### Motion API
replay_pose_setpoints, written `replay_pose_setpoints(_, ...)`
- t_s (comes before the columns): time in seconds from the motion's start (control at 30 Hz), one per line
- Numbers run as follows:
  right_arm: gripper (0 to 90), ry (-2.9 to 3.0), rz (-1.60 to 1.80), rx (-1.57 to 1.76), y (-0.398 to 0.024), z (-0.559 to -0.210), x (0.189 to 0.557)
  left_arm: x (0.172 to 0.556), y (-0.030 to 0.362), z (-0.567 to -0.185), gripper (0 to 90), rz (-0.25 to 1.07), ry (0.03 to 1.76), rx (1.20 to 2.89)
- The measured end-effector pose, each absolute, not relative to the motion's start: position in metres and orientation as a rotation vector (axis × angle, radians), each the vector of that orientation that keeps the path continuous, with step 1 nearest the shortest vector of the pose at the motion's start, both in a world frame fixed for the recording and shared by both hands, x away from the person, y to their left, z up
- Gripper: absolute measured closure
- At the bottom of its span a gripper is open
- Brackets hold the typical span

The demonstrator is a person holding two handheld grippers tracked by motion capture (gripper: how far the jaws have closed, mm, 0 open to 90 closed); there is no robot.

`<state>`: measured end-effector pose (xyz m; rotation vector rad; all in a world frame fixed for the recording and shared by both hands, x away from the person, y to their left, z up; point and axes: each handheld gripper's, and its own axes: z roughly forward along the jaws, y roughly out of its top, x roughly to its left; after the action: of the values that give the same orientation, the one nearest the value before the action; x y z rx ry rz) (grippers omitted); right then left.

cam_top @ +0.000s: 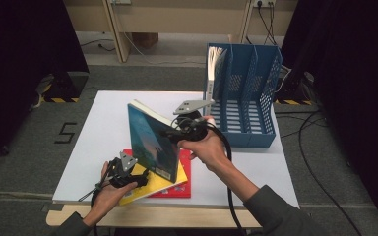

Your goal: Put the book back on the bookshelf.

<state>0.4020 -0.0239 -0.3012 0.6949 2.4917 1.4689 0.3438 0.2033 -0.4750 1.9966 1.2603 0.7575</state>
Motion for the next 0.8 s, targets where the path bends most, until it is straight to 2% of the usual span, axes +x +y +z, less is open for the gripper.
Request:
replay_pose_setpoints(0.33,71.7,2.421,1.678,0.709,-0.028,-0.318,0.394,0.340,0.232,-0.473,14.8,0.746,1.303,1.963)
replay_pose_setpoints(0.8,70.3,2.353,1.881,0.821,-0.034,-0.335,0.405,0.347,0.264,-0.474,14.8,0.746,1.388,1.901)
